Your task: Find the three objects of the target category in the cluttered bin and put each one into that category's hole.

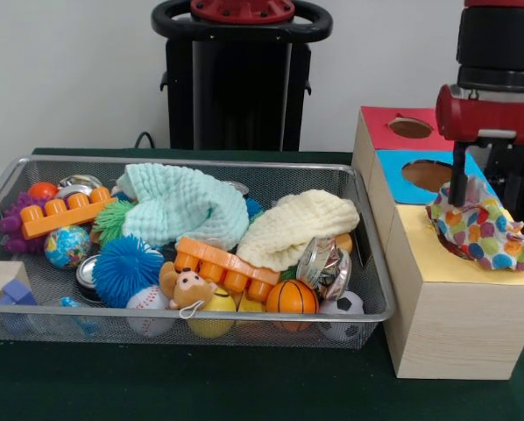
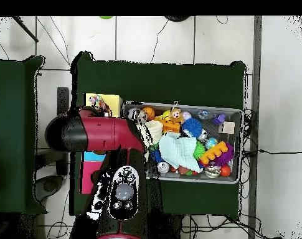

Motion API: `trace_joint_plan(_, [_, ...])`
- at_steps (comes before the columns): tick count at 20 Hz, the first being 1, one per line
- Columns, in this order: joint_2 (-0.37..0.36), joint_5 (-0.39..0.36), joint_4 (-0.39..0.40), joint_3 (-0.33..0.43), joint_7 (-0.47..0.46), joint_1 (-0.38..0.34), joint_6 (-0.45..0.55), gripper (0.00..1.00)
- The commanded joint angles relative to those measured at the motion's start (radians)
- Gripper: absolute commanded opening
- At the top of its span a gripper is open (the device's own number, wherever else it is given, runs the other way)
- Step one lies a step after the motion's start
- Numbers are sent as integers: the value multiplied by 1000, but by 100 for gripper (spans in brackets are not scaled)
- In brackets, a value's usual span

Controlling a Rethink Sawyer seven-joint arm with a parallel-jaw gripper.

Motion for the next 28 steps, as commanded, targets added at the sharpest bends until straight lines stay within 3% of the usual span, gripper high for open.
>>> trace_joint_plan(1, [-28,33,17,-3,198,2,125,100])
trace_joint_plan(12, [-20,34,30,-9,189,12,101,100])
trace_joint_plan(13, [-18,21,23,-15,177,15,89,0])
trace_joint_plan(28, [52,13,-31,-55,181,14,75,0])
